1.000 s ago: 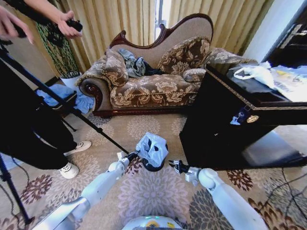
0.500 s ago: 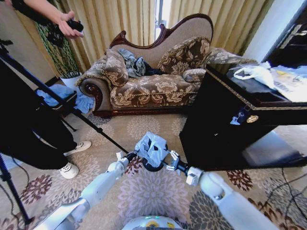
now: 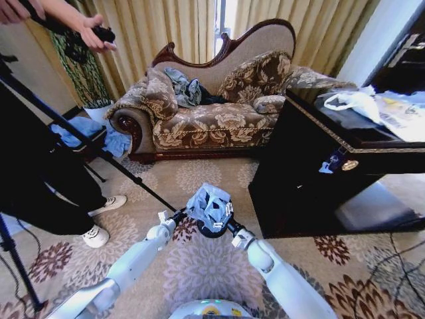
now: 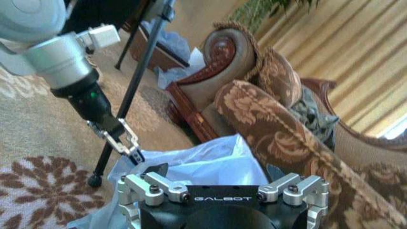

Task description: Place a garbage bag over the trash bin.

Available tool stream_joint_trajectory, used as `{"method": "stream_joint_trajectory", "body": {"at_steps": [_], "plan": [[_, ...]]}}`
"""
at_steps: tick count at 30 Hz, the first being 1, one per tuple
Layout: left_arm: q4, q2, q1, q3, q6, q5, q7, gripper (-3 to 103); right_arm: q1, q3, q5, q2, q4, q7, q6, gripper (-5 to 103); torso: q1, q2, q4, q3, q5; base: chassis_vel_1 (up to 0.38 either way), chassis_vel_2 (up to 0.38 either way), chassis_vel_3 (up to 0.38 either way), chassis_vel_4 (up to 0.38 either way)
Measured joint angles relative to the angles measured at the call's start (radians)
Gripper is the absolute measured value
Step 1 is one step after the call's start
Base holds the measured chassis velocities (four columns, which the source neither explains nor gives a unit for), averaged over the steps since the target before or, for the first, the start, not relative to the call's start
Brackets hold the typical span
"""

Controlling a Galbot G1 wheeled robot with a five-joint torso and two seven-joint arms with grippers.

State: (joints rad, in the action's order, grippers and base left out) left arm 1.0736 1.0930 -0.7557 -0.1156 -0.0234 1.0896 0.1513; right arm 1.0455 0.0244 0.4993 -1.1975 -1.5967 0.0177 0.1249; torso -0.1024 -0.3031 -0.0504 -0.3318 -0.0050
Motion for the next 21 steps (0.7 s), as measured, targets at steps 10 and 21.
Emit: {"method": "stream_joint_trajectory", "body": {"at_steps": [10,21], "plan": [[-0.002,-0.002,0.004,-0.006,0.000,0.005,0.000,98,-0.046,-0.017,0.041,-0.063,0.113,-0.071,-0.011,100,0.000,0.000,0.0000,0.000,0.0000,0.000,0.000,0.000,0.000],[0.011,-0.019,-0.001,-0.003,0.000,0.025,0.001,98,-0.137,-0.093,0.119,-0.105,0.242,-0.094,0.027,100,0.000,0.000,0.0001,0.000,0.0001,0.000,0.000,0.000,0.000]]}}
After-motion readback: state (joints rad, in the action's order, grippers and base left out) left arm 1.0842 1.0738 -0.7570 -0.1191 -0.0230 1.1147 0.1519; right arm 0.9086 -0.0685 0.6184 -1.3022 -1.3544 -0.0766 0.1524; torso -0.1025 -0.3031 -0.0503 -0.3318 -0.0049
